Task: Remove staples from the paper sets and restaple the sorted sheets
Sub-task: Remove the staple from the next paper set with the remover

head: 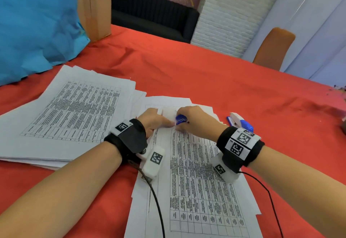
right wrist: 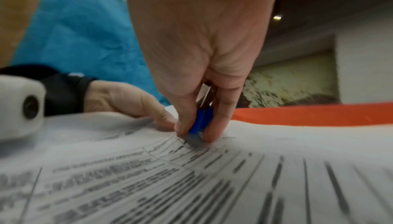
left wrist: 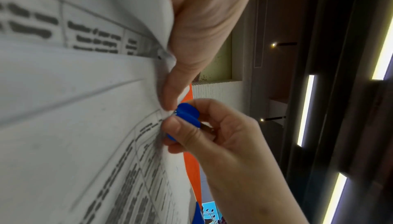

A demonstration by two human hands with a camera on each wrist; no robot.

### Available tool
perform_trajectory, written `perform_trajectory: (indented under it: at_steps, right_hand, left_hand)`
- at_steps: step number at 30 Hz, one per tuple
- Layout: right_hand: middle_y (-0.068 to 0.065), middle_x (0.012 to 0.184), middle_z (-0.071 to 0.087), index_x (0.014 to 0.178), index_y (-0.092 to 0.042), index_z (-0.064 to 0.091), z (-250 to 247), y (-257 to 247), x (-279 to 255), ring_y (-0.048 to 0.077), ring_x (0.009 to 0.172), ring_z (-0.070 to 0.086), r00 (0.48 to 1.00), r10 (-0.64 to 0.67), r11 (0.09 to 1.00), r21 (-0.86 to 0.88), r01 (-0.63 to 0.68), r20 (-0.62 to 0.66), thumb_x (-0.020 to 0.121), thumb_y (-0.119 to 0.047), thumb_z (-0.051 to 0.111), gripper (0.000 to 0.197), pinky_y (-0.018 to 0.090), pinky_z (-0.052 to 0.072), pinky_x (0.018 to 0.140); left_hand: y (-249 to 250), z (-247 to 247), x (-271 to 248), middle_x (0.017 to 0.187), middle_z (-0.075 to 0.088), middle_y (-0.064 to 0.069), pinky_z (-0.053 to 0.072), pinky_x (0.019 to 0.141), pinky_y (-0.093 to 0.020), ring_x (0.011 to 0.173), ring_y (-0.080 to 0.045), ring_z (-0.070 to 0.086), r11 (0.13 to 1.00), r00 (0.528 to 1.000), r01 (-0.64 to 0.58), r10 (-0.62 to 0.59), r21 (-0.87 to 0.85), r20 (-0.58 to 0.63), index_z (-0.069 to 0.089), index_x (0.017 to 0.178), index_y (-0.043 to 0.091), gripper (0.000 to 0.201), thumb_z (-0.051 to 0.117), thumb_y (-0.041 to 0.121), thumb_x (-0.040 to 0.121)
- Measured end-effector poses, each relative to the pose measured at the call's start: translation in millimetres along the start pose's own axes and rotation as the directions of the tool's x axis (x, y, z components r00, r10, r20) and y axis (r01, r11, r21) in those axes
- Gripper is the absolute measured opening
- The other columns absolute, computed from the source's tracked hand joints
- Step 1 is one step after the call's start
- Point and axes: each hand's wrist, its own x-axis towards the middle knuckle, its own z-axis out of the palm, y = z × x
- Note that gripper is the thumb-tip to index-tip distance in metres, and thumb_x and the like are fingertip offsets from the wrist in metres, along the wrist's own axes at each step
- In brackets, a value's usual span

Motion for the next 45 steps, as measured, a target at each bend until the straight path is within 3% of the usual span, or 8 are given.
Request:
perform_trajectory:
  at_steps: [5,9,13,18,20,23,32,45]
  right_hand:
    - [0.005,0.086,0.065,0.095,-0.007,0.069,6,31,-6,0.013,0.075,0.057,0.984,0.176,0.873,0.459,-0.166,0.022,0.083,-0.027,0.073,0.024,0.020,0.047,0.064]
    - [0.018,0.090,0.066,0.097,0.003,0.061,19,45,-11,0.023,0.082,0.068,0.953,0.169,0.238,0.928,-0.287,0.252,0.093,-0.009,0.059,0.013,0.028,0.058,0.082]
    - [0.018,0.095,0.067,0.102,0.003,0.059,22,65,-17,0.028,0.094,0.069,0.931,0.192,-0.071,0.951,-0.301,0.309,0.094,-0.014,0.057,0.018,0.034,0.058,0.085]
    - [0.014,0.090,0.065,0.100,-0.001,0.062,-11,54,-23,0.018,0.081,0.067,0.982,0.185,0.215,0.974,-0.068,0.027,0.093,-0.013,0.059,0.014,0.027,0.057,0.081]
    - [0.009,0.086,0.065,0.099,-0.002,0.064,-32,40,-21,0.017,0.077,0.066,0.981,0.136,0.523,0.851,0.045,-0.136,0.090,-0.014,0.065,0.015,0.028,0.056,0.077]
    - [0.006,0.095,0.060,0.104,-0.004,0.063,-41,17,-10,0.019,0.086,0.055,0.978,-0.070,0.979,0.176,0.106,-0.195,0.081,-0.023,0.074,0.032,0.028,0.040,0.074]
    - [0.004,0.092,0.057,0.106,-0.006,0.066,-48,32,-4,0.018,0.083,0.051,0.972,-0.111,0.984,0.113,0.137,-0.209,0.071,-0.034,0.082,0.048,0.019,0.034,0.065]
    - [0.008,0.111,0.053,0.113,-0.008,0.063,-9,29,3,0.027,0.098,0.059,0.973,-0.032,0.963,-0.255,0.091,0.230,0.086,-0.015,0.066,0.028,0.032,0.044,0.075]
  left_hand:
    - [3,3,-1,0.101,0.070,-0.018,0.058,0.071,-0.038,0.088,-0.034,0.069,0.999,0.999,0.036,-0.037,-0.029,-0.024,0.063,0.112,-0.002,0.047,0.077,-0.007,0.067]
    - [6,5,0,0.105,0.068,-0.021,0.057,0.073,-0.041,0.091,-0.036,0.068,0.997,0.997,0.072,-0.072,-0.006,-0.043,0.062,0.114,-0.005,0.046,0.075,-0.007,0.070]
    - [7,7,3,0.113,0.064,-0.020,0.055,0.080,-0.044,0.098,-0.037,0.064,0.989,0.989,0.112,-0.102,0.094,-0.105,0.053,0.124,-0.003,0.057,0.076,-0.004,0.072]
    - [40,13,-11,0.131,0.051,-0.011,0.044,0.091,-0.032,0.114,-0.023,0.051,0.870,0.928,-0.247,0.339,0.427,-0.152,0.045,0.133,0.007,0.046,0.059,0.020,0.092]
    - [57,25,-19,0.118,0.057,-0.016,0.045,0.085,-0.030,0.102,-0.024,0.056,0.990,0.990,-0.139,0.139,0.007,-0.016,0.049,0.126,-0.001,0.040,0.043,0.028,0.100]
    - [61,42,-24,0.068,0.061,-0.019,0.040,0.070,-0.026,0.060,-0.022,0.053,0.846,0.950,0.249,-0.118,-0.472,0.289,0.051,0.087,-0.002,0.034,0.026,0.014,0.103]
    - [50,38,-4,0.077,0.062,-0.013,0.055,0.049,-0.020,0.063,-0.017,0.062,0.858,0.979,0.198,-0.150,-0.474,0.137,0.057,0.087,-0.002,0.023,0.039,0.006,0.100]
    - [41,37,1,0.061,0.047,-0.003,0.029,0.044,-0.017,0.049,-0.010,0.037,0.917,0.997,-0.006,-0.026,0.399,0.075,0.056,0.071,0.007,0.031,0.040,0.007,0.098]
